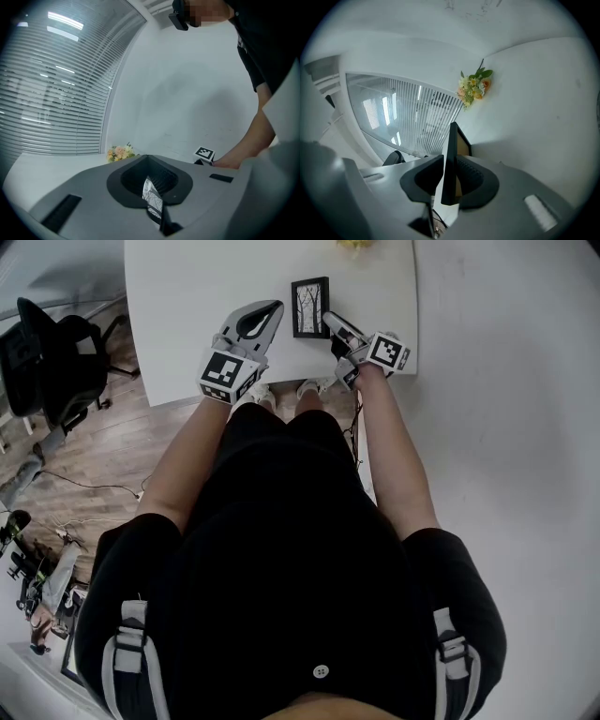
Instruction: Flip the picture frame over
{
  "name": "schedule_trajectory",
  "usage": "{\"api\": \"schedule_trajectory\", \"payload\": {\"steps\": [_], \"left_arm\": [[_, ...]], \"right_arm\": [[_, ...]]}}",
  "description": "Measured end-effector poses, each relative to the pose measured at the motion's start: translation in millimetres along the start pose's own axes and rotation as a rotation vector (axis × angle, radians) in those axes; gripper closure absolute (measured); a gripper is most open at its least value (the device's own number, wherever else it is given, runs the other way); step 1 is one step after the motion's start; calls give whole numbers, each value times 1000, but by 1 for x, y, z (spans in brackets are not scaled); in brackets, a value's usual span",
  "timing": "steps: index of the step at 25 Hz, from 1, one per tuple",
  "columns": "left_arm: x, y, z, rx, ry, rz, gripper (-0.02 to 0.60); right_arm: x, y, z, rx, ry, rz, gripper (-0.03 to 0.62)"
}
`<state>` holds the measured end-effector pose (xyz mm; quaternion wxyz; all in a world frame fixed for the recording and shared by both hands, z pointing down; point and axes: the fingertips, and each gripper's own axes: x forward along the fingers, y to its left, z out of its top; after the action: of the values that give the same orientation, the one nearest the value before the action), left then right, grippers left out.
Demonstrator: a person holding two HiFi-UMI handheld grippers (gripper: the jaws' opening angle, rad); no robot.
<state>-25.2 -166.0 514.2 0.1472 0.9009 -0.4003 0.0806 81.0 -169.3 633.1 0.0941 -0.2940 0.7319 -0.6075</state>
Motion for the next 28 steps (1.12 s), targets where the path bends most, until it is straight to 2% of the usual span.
{"api": "schedule_trajectory", "payload": {"steps": [4,14,17,21,23,28], "left_arm": [[-1,1,3,-3,-18,7,575],[-9,-1,-3,2,-2,17,575],[-12,-3,-2,4,-2,20,575],[-16,-4,0,12,0,35,574],[-19,-4,1,15,2,39,575],[-23,-5,7,25,14,43,575]], "right_arm": [[-5,-11,2,-51,23,-69,499],[-9,-32,1,-169,78,-200,486],[-9,-40,-5,-285,149,-279,466],[-16,-57,-13,-536,286,-467,390],[-17,-58,-13,-653,316,-535,378],[-13,-32,-12,-819,338,-540,372]]}}
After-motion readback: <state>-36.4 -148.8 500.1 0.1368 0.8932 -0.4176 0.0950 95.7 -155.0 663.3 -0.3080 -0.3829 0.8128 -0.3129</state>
